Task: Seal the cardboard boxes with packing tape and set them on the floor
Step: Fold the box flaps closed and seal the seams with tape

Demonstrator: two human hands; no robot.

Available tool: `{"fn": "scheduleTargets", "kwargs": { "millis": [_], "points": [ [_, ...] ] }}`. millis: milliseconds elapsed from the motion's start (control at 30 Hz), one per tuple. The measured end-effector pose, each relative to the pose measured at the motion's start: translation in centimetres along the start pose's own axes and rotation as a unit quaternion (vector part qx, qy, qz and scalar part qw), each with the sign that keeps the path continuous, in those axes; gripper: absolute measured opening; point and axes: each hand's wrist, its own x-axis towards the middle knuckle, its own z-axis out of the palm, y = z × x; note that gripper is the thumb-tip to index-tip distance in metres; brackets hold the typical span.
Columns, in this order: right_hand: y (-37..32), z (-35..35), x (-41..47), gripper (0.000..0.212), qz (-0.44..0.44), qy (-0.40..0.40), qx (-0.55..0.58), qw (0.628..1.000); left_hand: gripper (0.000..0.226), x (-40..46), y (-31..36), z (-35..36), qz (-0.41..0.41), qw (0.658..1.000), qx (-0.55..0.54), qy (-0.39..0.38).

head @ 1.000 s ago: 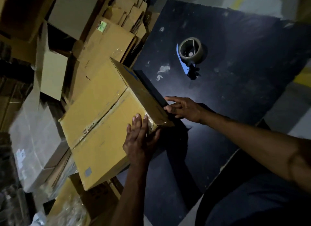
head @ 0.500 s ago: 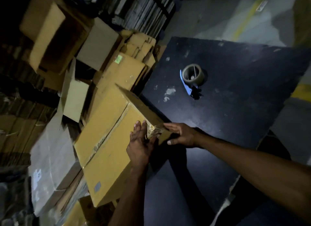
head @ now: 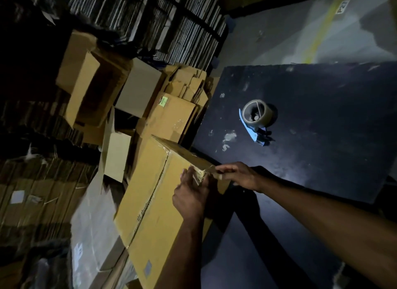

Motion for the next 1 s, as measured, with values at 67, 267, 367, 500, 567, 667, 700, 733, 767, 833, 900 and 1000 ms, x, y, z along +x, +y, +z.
{"fn": "scheduleTargets", "kwargs": {
  "millis": [67, 267, 367, 500, 567, 667, 700, 733, 767, 833, 900, 1000],
  "points": [
    [-0.4, 0.3, -0.1, 0.048, -0.014, 0.006, 0.036, 0.999, 0.069, 0.0, 0.3, 0.2, 0.0, 1.0, 0.009, 0.006],
    [-0.1, 1.2, 1.9, 0.058, -0.071, 0.027, 0.013, 0.997, 0.067, 2.1, 0.6, -1.3, -0.011, 0.999, 0.031, -0.038],
    [-0.4, 1.1, 2.3, 0.056, -0.054, 0.044, 0.046, 0.996, 0.069, 2.8, 1.6, -1.7, -0.047, 0.997, 0.029, -0.058],
    [-0.4, 1.1, 3.2, 0.017, -0.015, 0.043, 0.069, 0.997, 0.069, 2.5, 2.9, -1.3, -0.092, 0.994, 0.024, -0.058],
    [-0.3, 1.1, 3.8, 0.008, 0.003, 0.049, 0.066, 0.997, 0.068, 2.6, 3.0, -0.9, -0.113, 0.992, 0.018, -0.048],
    [-0.4, 1.0, 4.2, 0.007, 0.033, 0.057, 0.071, 0.995, 0.06, 2.8, 3.1, -0.6, -0.13, 0.991, 0.019, -0.029],
    [-0.6, 1.0, 4.1, 0.006, 0.041, 0.058, 0.073, 0.995, 0.058, 2.8, 3.2, -0.7, -0.137, 0.99, 0.01, -0.024],
    [-0.6, 1.0, 4.0, 0.006, 0.038, 0.067, 0.069, 0.995, 0.055, 2.9, 3.2, -0.8, -0.144, 0.989, -0.003, -0.016],
    [-0.4, 1.0, 3.9, 0.007, 0.014, 0.087, 0.051, 0.995, 0.049, 3.0, 3.1, -0.9, -0.152, 0.988, -0.021, -0.003],
    [0.6, 1.4, 3.7, 0.007, -0.074, 0.141, -0.015, 0.987, 0.035, 3.5, 2.1, -1.1, -0.166, 0.984, -0.065, 0.023],
    [1.4, 2.0, 2.7, 0.003, -0.148, 0.186, -0.059, 0.97, 0.03, 3.7, 0.2, -1.1, -0.147, 0.984, -0.092, 0.033],
    [1.6, 3.4, 1.2, 0.021, -0.239, 0.227, -0.106, 0.938, 0.026, 2.4, -2.2, -0.9, -0.083, 0.988, -0.132, 0.017]
  ]
}}
